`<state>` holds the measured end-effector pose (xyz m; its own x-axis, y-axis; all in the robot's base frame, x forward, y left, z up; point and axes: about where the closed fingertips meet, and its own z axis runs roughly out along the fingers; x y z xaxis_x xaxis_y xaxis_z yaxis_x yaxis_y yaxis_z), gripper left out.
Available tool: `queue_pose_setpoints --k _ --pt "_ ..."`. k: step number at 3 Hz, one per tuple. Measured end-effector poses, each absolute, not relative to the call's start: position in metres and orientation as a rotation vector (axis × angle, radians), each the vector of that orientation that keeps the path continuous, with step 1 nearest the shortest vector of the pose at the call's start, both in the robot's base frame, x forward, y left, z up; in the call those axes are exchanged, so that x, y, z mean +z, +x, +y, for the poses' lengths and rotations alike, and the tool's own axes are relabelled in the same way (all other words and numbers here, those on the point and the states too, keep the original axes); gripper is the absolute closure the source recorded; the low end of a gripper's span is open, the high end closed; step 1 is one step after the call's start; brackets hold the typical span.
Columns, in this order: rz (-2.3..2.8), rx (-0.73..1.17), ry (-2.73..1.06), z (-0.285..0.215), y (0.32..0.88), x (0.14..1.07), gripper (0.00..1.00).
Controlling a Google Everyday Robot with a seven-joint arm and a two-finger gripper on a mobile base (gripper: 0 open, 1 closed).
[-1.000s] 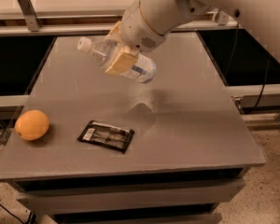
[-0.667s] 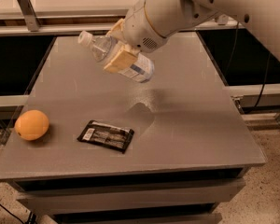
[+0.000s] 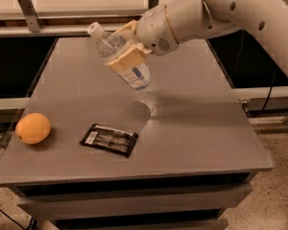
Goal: Place blue plastic bottle upright
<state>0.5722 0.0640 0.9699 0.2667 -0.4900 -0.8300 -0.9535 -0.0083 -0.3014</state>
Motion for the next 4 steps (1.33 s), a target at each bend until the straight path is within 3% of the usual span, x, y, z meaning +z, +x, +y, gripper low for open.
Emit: queue_pose_setpoints --k 2,4 --pt "1.264 0.868 -1.526 0.068 0.569 0.974 1.0" --pt "1.186 0.975 -1.41 0.067 0.573 0.962 1.0"
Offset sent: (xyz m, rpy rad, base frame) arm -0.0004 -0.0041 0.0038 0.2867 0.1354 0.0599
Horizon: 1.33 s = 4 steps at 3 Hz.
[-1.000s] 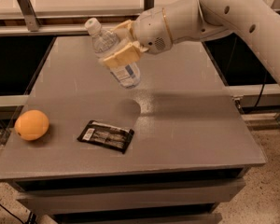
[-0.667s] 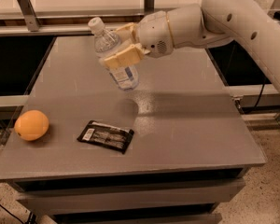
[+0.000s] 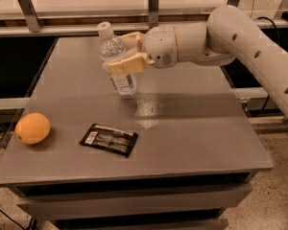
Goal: Place blue plastic bottle upright
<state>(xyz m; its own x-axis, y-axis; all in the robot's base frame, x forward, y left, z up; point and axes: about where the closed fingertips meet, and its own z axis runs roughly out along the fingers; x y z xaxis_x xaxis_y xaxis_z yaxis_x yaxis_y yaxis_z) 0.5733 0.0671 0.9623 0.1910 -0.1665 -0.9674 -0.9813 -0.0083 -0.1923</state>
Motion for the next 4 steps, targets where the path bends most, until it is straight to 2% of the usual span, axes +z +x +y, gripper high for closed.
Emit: queue_pose_setpoints --k 4 --pt "1.058 1.06 -1.391 0.088 0.564 0.954 1.0"
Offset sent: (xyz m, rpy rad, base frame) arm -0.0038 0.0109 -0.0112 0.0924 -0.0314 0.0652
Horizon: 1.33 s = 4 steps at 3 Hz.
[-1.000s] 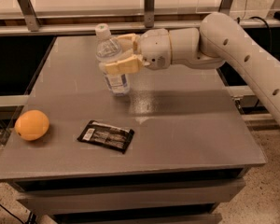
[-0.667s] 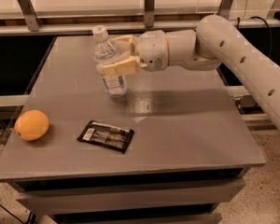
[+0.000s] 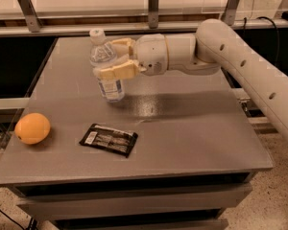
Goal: Place blue plastic bottle upright
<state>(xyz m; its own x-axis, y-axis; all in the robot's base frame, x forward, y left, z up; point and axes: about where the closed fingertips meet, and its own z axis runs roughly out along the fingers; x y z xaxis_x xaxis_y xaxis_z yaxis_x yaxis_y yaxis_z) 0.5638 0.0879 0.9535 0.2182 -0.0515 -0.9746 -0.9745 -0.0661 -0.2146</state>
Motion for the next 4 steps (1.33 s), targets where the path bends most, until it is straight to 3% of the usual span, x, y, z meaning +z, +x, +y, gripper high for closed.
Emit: queue_pose_setpoints --k 1,2,4 --pt "1.054 1.068 -1.39 0.09 0.563 0.952 1.0" --pt "1.088 1.088 -1.382 0.092 0.564 0.947 0.82" --pt "1.13 1.118 -1.373 0.095 0.566 0.939 0.36"
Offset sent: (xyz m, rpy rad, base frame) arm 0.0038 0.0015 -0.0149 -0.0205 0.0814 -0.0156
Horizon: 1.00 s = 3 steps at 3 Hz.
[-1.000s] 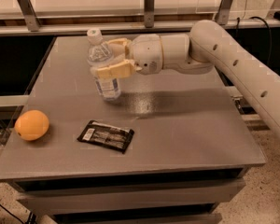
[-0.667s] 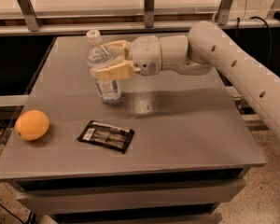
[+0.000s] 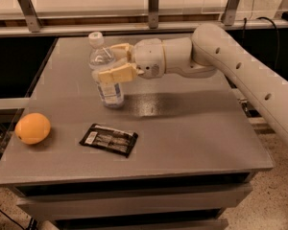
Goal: Place blue plastic bottle upright
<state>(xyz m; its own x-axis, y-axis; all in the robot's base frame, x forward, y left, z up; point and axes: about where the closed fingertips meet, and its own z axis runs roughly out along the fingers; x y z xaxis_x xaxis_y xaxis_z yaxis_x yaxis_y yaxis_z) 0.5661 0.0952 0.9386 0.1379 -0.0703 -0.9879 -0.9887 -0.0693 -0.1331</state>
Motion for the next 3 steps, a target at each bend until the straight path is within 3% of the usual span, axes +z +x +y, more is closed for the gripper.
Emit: queue_pose_setpoints --k 1,2,3 --pt "1.141 1.125 -1.37 0.0948 0.5678 0.935 0.12" --pt "1.149 1.12 -1.375 0.094 0.5686 0.9332 0.0" --pt "1.165 1.085 -1.387 0.0883 0.5715 0.9341 0.0"
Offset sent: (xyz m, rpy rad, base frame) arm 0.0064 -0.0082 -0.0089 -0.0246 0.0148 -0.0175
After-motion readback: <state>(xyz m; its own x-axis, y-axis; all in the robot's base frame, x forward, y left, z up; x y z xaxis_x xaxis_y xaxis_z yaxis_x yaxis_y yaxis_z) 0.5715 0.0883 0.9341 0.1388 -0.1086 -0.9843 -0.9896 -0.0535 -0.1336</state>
